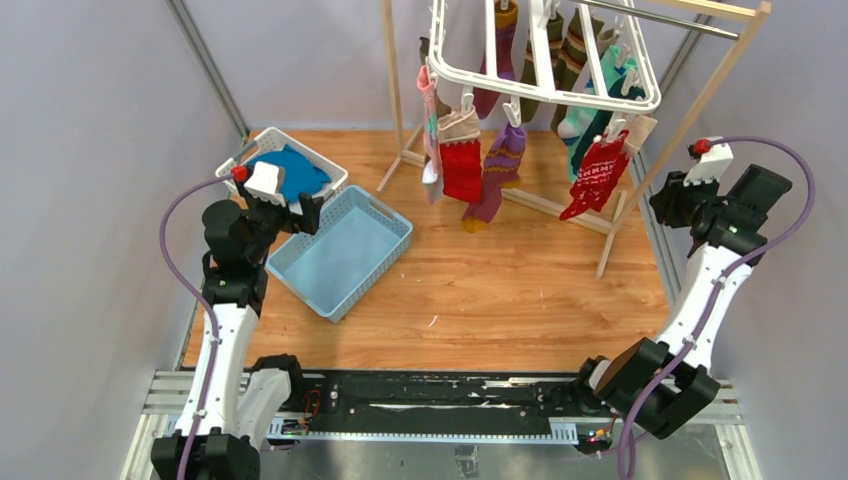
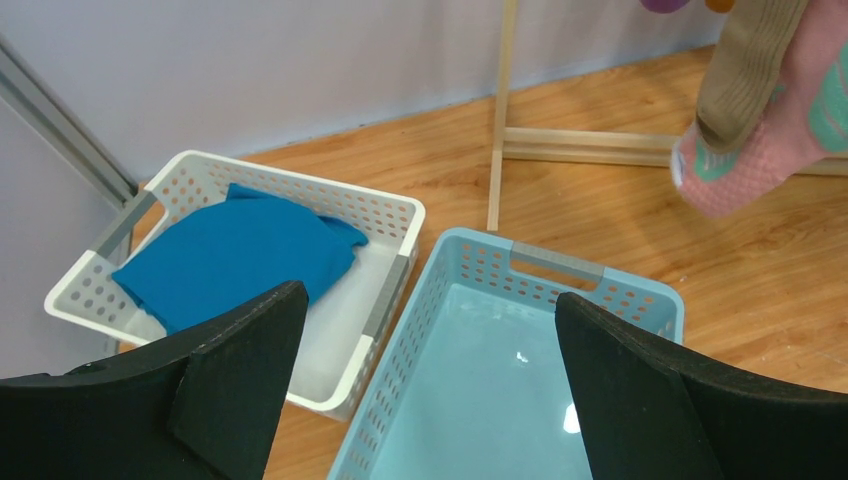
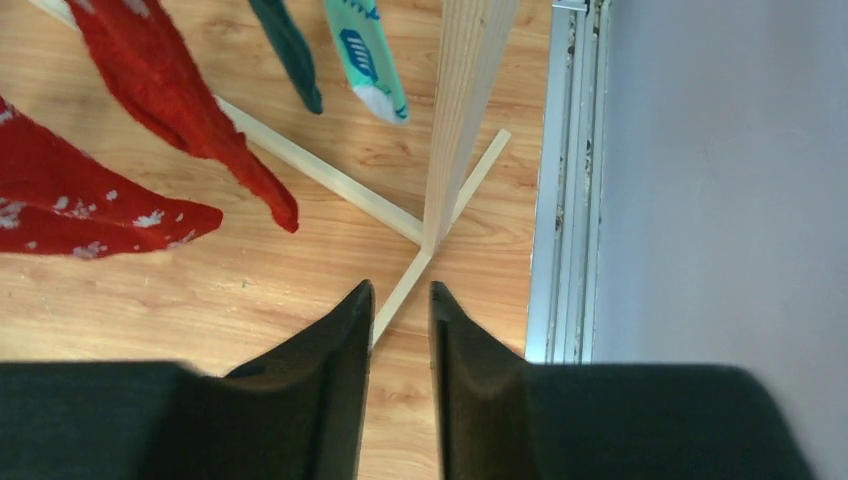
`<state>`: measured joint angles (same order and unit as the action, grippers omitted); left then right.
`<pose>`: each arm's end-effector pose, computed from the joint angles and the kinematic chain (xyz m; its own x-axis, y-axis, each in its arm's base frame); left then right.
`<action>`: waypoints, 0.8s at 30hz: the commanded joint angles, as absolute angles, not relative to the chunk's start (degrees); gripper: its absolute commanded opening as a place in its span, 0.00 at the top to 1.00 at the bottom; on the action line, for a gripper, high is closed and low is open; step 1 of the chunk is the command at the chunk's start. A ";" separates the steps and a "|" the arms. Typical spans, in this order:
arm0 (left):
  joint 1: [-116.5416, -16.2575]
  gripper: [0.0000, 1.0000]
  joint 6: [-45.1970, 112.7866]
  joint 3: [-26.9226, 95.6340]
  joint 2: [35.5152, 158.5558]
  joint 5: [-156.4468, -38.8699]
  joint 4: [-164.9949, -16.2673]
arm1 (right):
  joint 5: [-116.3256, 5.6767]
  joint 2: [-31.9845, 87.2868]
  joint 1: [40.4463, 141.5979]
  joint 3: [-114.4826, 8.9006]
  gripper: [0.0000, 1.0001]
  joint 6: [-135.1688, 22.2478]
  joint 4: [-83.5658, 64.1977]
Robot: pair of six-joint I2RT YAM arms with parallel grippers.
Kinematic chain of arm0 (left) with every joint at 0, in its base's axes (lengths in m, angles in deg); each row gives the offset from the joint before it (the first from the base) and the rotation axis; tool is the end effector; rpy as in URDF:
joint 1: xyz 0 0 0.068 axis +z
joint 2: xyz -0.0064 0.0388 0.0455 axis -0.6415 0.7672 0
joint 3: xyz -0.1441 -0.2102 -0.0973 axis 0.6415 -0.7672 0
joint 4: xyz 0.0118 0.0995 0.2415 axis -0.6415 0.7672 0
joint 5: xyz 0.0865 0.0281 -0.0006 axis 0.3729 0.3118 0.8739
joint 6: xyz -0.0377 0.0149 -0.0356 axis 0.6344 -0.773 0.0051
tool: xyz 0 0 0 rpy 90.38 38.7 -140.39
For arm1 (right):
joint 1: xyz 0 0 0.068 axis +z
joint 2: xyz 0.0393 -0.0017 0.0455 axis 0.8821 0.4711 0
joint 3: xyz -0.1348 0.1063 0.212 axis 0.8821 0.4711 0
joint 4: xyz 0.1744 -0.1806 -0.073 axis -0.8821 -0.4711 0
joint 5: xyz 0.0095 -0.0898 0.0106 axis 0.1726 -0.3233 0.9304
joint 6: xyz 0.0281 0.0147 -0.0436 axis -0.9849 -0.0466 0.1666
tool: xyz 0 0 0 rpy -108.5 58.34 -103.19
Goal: Remove the socks clipped to the hanger
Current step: Adjust the clothesline at the center of the board.
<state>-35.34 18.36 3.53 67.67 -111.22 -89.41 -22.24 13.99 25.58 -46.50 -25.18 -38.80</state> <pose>0.1932 0.0020 0.3361 -0.0463 0.0590 -0.9972 0.2998 0.9531 0.0424 0.2158 -0.1300 0.3784 -0.3352 -0.1432 -0.9312 -0.1704 0.9813 -0.0896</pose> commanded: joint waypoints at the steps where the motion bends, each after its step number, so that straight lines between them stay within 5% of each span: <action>1: -35.54 0.00 19.04 3.32 67.70 -112.07 -91.01 | -25.76 13.51 27.15 -45.75 0.48 -28.57 -33.39; 3: -35.57 0.00 19.18 3.32 67.68 -112.28 -91.03 | -27.18 14.11 27.30 -45.86 0.35 -29.35 -31.33; 10: -35.59 0.00 19.86 3.01 68.00 -113.83 -92.07 | -26.17 17.32 30.16 -49.97 0.15 -32.46 -30.95; 24: -35.59 0.00 21.91 2.88 70.93 -116.89 -92.94 | -38.43 18.90 36.40 -47.66 0.24 -40.13 -15.09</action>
